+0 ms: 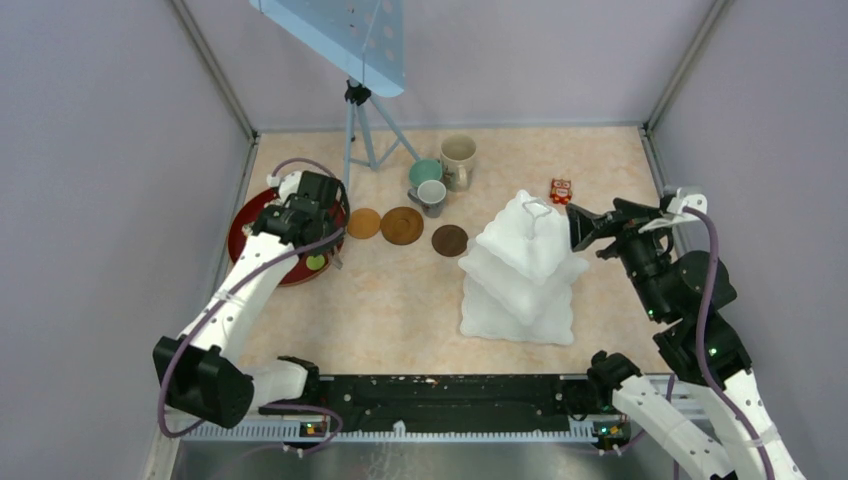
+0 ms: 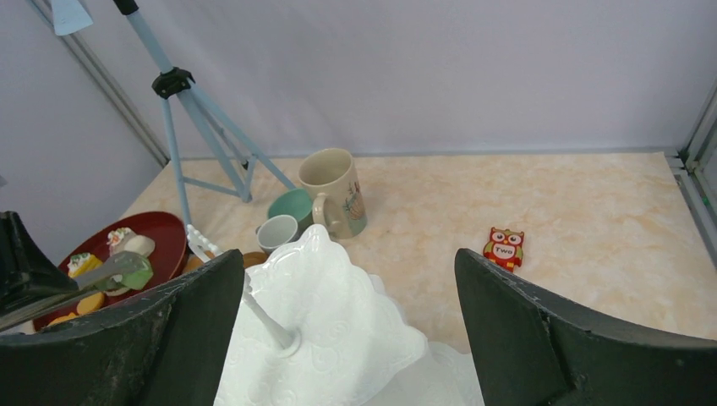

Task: Serve the afternoon tea

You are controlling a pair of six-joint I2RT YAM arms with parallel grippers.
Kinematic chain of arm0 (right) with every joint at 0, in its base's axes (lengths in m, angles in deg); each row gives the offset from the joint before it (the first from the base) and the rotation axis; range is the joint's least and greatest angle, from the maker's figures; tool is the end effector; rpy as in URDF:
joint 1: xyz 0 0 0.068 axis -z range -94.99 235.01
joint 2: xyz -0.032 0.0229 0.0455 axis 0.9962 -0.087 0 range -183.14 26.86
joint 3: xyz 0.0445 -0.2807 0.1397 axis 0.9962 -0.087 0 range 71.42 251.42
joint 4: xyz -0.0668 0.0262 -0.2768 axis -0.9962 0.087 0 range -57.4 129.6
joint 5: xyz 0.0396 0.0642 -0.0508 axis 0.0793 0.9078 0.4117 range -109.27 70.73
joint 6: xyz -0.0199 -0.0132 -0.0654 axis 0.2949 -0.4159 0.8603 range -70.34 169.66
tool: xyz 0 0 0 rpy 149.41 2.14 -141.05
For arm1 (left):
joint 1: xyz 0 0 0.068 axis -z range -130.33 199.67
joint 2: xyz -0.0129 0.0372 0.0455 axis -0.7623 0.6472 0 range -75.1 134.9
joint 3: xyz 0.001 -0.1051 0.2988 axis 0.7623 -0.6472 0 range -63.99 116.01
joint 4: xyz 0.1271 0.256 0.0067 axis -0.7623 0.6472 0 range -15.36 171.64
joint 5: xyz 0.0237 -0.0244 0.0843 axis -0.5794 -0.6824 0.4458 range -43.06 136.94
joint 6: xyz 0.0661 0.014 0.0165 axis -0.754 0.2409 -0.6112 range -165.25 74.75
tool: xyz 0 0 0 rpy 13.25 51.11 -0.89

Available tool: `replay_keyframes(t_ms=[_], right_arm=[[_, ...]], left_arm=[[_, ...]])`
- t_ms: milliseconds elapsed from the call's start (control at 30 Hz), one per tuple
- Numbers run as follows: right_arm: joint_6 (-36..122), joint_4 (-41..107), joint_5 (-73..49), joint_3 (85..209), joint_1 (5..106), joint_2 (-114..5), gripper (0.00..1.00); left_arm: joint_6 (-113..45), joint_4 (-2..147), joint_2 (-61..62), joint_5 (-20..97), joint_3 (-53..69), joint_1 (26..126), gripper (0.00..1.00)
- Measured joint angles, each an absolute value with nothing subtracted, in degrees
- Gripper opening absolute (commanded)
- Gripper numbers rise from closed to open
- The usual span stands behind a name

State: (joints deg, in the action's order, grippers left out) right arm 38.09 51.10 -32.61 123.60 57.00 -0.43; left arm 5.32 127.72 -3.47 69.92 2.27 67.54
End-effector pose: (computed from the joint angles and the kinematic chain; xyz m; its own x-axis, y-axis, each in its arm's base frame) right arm 0.0893 0.0328 0.4381 0.0451 0.2451 -0.9685 -0.2690 0.9366 0.2245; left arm 0.2580 -0.0599 0.3339 -0.5833 -0.5591 -0.5892 -0.5705 0.7983 -0.1929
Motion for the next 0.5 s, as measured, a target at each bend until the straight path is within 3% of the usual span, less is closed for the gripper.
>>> replay_keyframes(t_ms=[333,500], right_arm=[[39.20,51.12,-35.56,124.04,57.00,-2.33,0.93],[40.41,51.06,-37.75,125.42,57.00,-2.94,0.92]], left_arm=[[-20.06,126.21,-9.34,52.63,2.64,67.49,0.25],[-25.39,122.32,-13.96,42.80,-0.18,71.80,0.27]])
